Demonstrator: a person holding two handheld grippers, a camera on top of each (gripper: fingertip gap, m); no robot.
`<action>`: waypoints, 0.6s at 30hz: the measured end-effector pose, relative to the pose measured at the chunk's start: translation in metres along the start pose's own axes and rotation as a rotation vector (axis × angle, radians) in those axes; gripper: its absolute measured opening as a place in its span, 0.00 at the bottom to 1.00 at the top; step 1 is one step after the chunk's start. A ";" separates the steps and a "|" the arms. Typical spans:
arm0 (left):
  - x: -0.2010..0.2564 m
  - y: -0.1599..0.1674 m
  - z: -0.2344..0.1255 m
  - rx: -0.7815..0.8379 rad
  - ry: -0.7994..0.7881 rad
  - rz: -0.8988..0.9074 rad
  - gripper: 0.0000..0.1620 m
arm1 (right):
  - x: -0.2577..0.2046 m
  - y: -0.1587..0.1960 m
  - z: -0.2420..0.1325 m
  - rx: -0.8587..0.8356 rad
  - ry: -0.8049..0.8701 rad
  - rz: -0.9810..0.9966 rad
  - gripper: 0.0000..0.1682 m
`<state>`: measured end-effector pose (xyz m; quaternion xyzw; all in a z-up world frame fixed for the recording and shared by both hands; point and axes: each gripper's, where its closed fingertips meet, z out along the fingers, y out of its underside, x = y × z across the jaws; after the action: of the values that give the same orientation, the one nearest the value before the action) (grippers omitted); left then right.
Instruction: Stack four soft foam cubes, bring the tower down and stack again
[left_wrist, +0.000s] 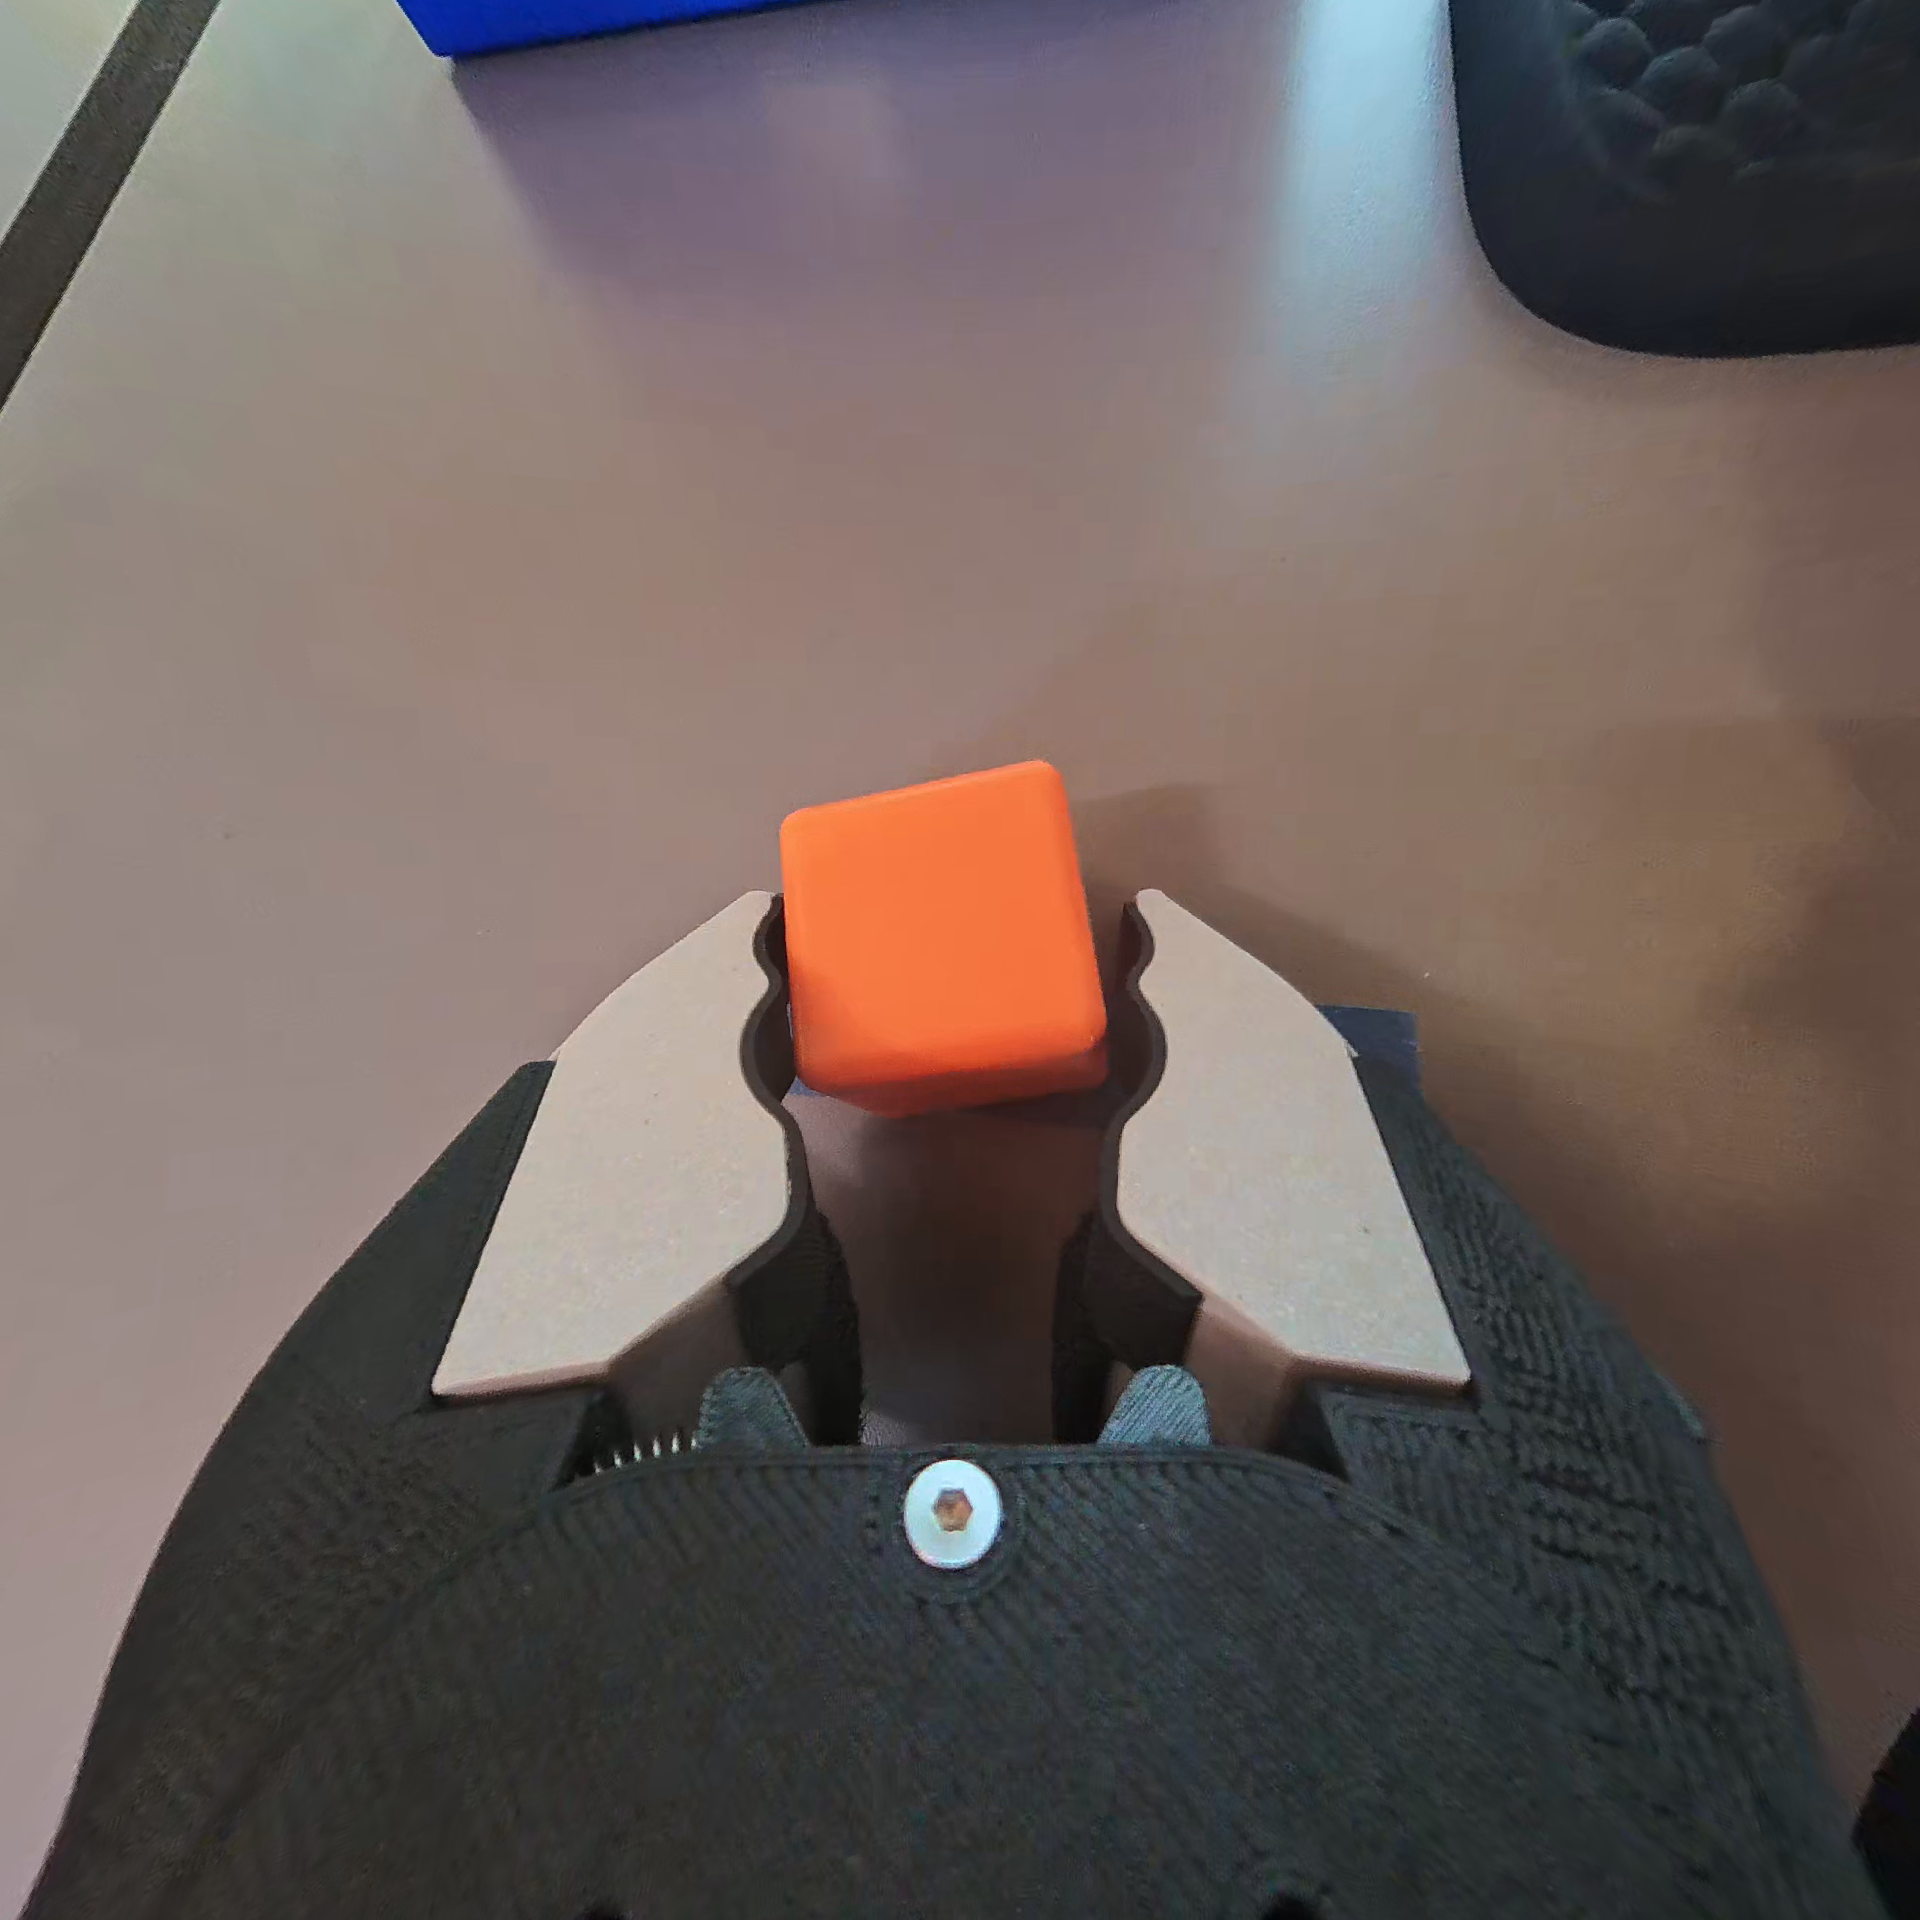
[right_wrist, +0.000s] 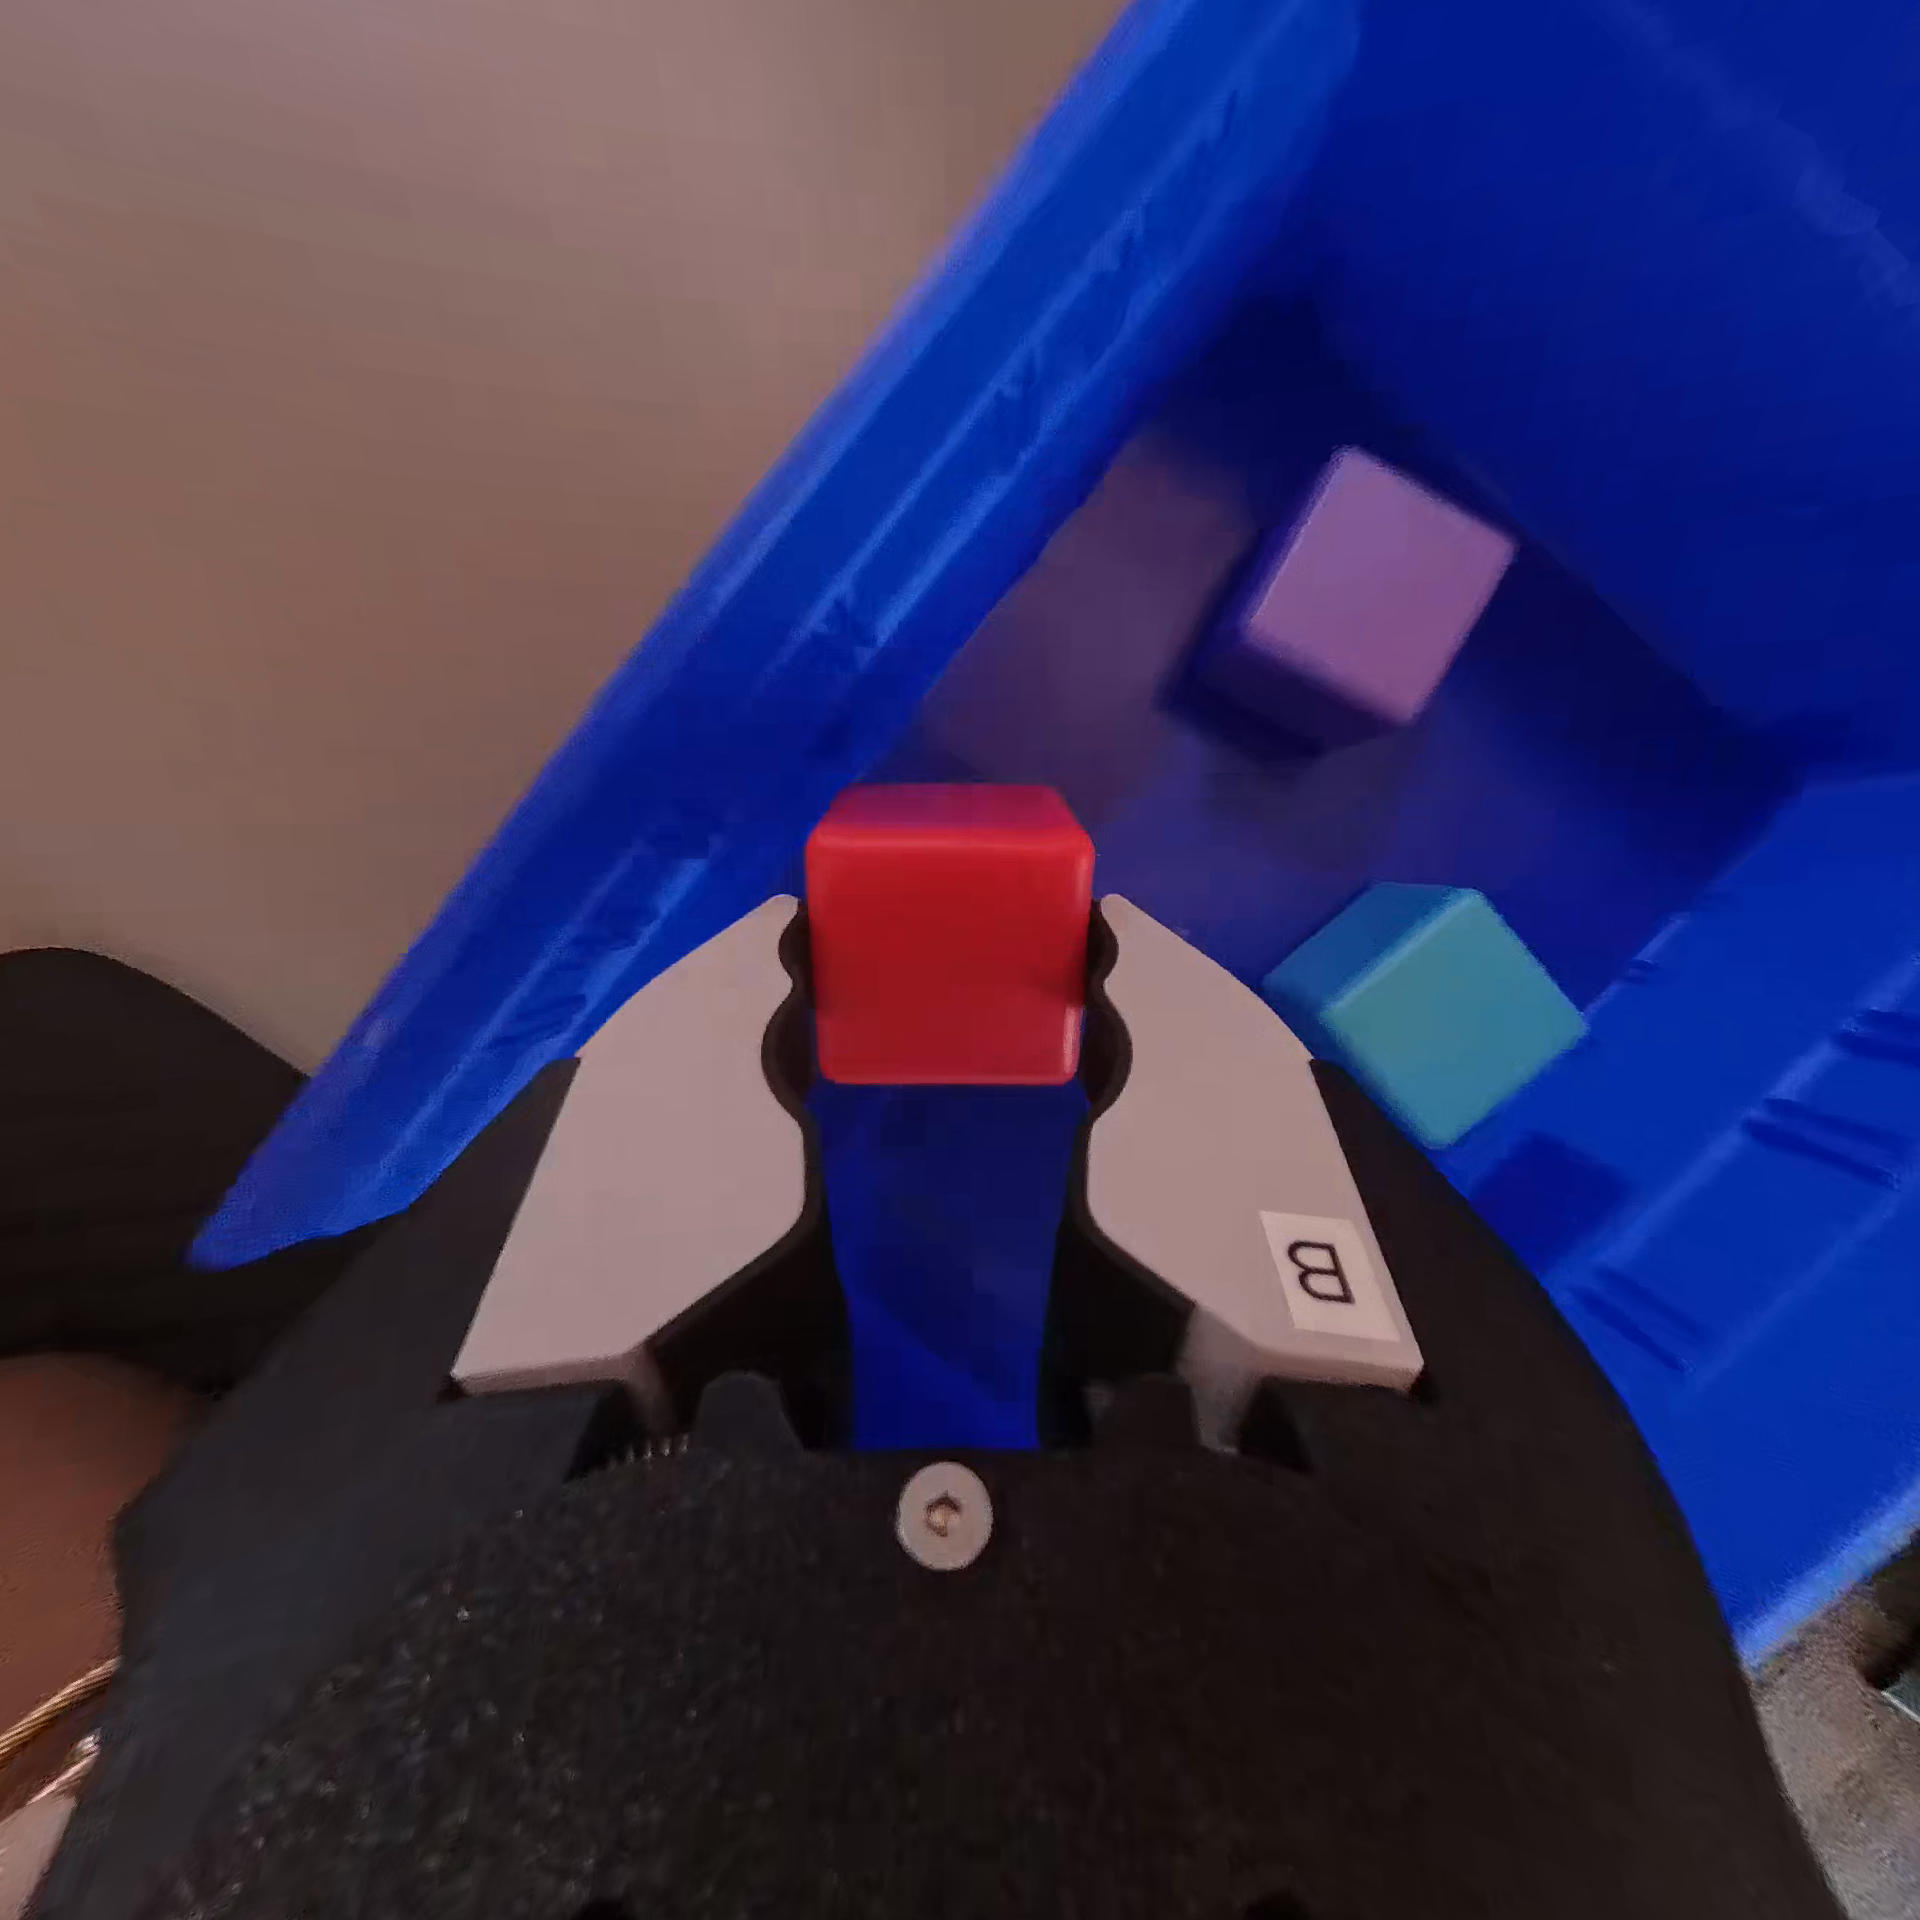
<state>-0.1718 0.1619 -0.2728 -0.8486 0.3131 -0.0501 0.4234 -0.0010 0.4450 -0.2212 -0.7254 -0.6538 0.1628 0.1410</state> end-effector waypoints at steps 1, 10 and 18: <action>0.000 0.000 0.000 -0.001 0.001 -0.002 0.37 | 0.004 0.005 0.010 -0.036 -0.009 0.011 0.29; 0.002 0.001 -0.001 -0.002 0.010 0.001 0.38 | 0.018 0.024 0.024 -0.149 0.021 0.122 0.36; 0.000 -0.009 -0.016 0.079 0.041 -0.049 0.55 | -0.044 -0.098 -0.070 0.429 0.132 -0.245 0.49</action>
<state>-0.1728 0.1548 -0.2552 -0.8374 0.2986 -0.0902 0.4488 -0.0635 0.4125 -0.1142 -0.6031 -0.6768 0.2319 0.3527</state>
